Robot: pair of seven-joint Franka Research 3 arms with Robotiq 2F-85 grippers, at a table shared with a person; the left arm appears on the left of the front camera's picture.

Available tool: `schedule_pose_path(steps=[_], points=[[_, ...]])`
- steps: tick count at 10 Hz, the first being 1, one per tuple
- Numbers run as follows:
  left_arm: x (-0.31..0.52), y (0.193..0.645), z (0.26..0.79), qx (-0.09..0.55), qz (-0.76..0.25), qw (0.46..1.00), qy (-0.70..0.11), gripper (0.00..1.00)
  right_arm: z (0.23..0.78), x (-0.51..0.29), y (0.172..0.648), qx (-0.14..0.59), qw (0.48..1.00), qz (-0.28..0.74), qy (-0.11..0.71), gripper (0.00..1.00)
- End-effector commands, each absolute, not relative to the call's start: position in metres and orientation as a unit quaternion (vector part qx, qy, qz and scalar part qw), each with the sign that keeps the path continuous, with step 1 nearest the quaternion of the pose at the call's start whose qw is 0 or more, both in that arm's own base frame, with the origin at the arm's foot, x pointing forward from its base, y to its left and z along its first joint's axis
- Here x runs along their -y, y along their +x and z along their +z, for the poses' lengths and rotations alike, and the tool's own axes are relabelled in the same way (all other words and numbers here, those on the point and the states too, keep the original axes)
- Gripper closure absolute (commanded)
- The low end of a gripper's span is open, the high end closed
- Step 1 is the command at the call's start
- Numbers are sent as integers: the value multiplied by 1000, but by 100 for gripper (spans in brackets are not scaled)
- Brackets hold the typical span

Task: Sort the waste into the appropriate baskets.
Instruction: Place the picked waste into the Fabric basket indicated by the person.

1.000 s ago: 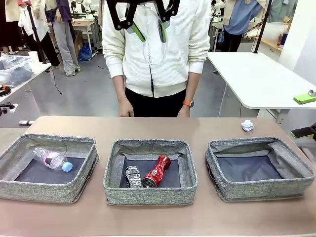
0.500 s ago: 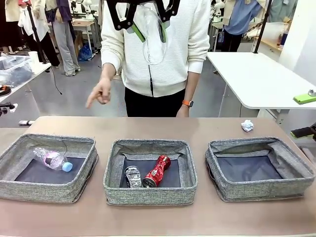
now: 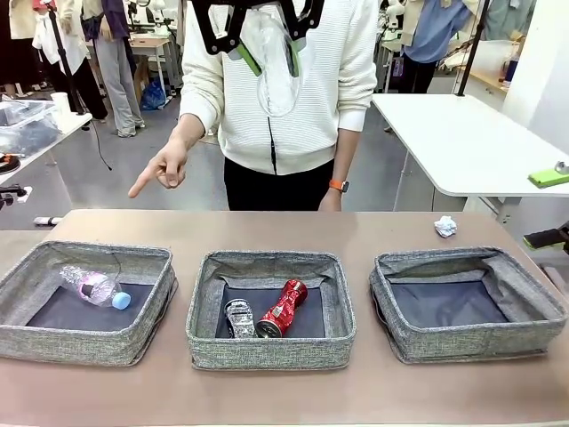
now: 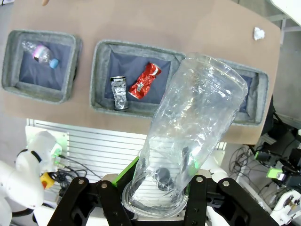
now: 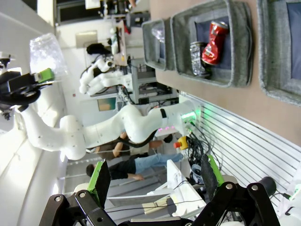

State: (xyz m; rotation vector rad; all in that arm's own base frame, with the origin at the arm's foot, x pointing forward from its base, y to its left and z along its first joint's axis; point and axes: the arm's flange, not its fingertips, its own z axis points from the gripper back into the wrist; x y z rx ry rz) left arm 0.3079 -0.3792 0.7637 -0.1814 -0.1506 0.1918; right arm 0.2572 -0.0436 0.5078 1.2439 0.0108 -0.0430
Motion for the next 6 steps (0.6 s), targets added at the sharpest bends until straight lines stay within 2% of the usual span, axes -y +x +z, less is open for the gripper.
schedule_pose_path(steps=[1, 4, 5, 6], points=[[375, 305, 763, 87, 103, 987, -86, 58, 509, 45, 258, 0, 808, -10, 589, 0], [379, 308, 764, 75, 96, 988, -90, 58, 509, 45, 258, 0, 808, -10, 589, 0], [367, 311, 749, 74, 77, 992, -70, 58, 509, 45, 258, 0, 808, -10, 589, 0], [337, 321, 725, 46, 85, 994, -53, 58, 509, 45, 258, 0, 808, -10, 589, 0]])
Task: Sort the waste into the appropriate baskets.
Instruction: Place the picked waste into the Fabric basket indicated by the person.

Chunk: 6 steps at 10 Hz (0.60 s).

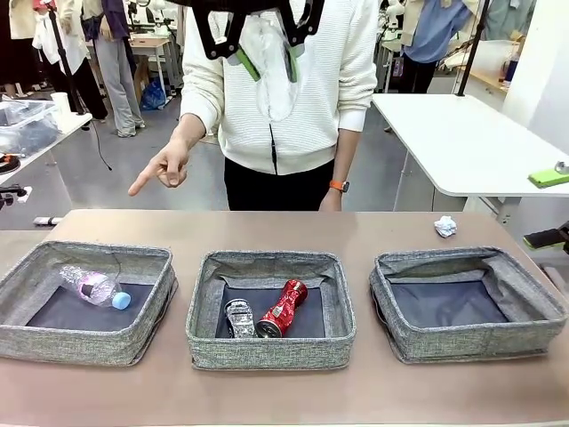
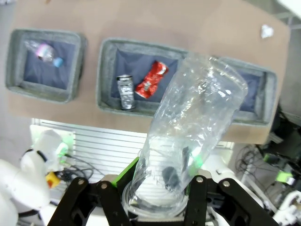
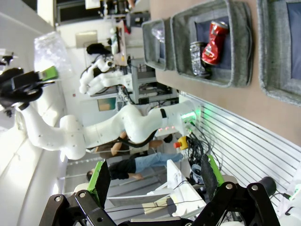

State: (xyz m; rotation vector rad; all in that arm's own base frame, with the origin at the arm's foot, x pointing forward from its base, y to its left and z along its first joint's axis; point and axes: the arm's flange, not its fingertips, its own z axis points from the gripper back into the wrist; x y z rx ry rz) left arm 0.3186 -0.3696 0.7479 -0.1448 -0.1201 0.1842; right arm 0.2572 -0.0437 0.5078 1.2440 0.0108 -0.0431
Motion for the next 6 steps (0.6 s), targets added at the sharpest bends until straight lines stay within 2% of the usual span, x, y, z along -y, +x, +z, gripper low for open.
schedule_pose_path(steps=[1, 3, 4, 5, 6], points=[[301, 326, 703, 41, 110, 992, -43, 58, 509, 45, 258, 0, 808, -10, 589, 0], [226, 325, 667, 38, 138, 988, -49, 58, 509, 45, 258, 0, 808, -10, 589, 0], [186, 322, 649, 51, 183, 981, -28, 58, 509, 45, 258, 0, 808, -10, 589, 0], [139, 319, 629, 42, 238, 970, -20, 58, 509, 45, 258, 0, 808, -10, 589, 0], [102, 315, 610, 14, 269, 961, -54, 58, 509, 45, 258, 0, 808, -10, 589, 0]])
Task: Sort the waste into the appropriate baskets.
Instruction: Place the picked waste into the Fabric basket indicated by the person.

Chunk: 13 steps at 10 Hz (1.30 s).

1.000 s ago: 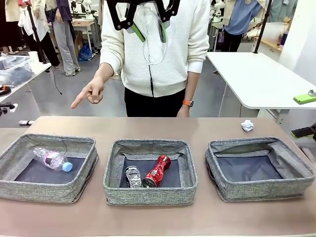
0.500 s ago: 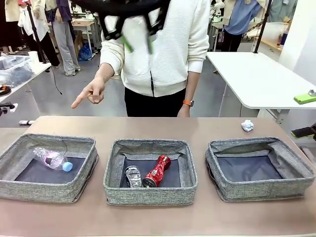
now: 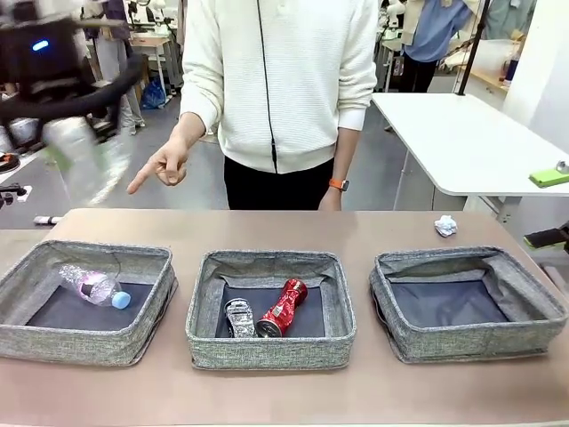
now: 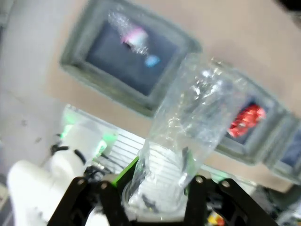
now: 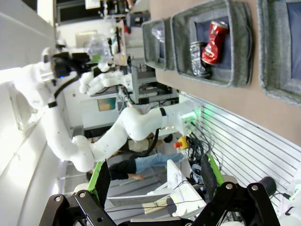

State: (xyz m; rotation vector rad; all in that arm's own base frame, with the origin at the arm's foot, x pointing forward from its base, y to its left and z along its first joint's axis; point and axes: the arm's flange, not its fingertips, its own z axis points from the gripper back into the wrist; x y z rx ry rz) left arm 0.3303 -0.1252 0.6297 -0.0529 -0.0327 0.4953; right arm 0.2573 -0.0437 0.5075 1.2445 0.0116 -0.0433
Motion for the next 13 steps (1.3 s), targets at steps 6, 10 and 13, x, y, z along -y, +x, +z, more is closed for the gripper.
schedule_pose_path(steps=[6, 10, 13], points=[[14, 335, 507, 8, 373, 921, -109, 58, 509, 45, 258, 0, 808, -10, 589, 0], [11, 338, 494, 5, 389, 914, -117, 58, 509, 45, 258, 0, 808, -10, 589, 0], [14, 340, 494, 7, 387, 912, -132, 0, 509, 45, 258, 0, 808, -10, 589, 0]])
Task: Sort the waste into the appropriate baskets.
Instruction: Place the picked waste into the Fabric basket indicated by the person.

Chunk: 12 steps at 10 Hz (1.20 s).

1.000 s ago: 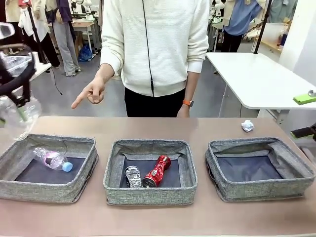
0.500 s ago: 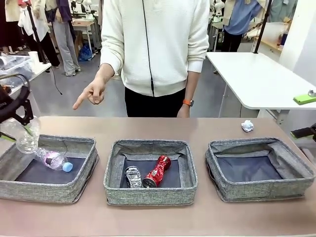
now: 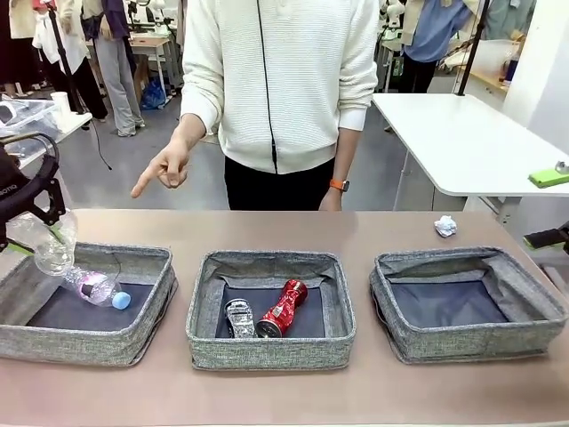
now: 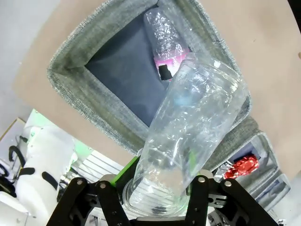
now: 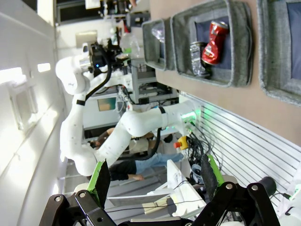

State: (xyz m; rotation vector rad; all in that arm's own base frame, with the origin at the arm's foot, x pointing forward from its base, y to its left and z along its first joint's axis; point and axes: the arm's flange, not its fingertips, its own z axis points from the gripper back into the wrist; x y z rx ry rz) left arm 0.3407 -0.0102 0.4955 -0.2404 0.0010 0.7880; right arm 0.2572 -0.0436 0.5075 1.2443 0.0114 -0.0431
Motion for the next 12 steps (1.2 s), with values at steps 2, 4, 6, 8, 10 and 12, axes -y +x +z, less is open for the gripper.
schedule_pose_path(steps=[2, 4, 6, 8, 10, 12], points=[[14, 340, 496, 9, 389, 911, -137, 0, 509, 45, 258, 0, 808, -10, 589, 0], [15, 340, 495, 3, 383, 914, -134, 0, 509, 45, 258, 0, 808, -10, 589, 0], [14, 340, 495, 0, 380, 915, -135, 0, 509, 45, 258, 0, 808, -10, 589, 0], [15, 340, 497, 1, 377, 916, -139, 0, 509, 45, 258, 0, 808, -10, 589, 0], [20, 339, 506, 5, 373, 916, -148, 0, 509, 45, 258, 0, 808, -10, 589, 0], [24, 339, 513, -31, 359, 913, -193, 0, 509, 45, 258, 0, 808, -10, 589, 0]])
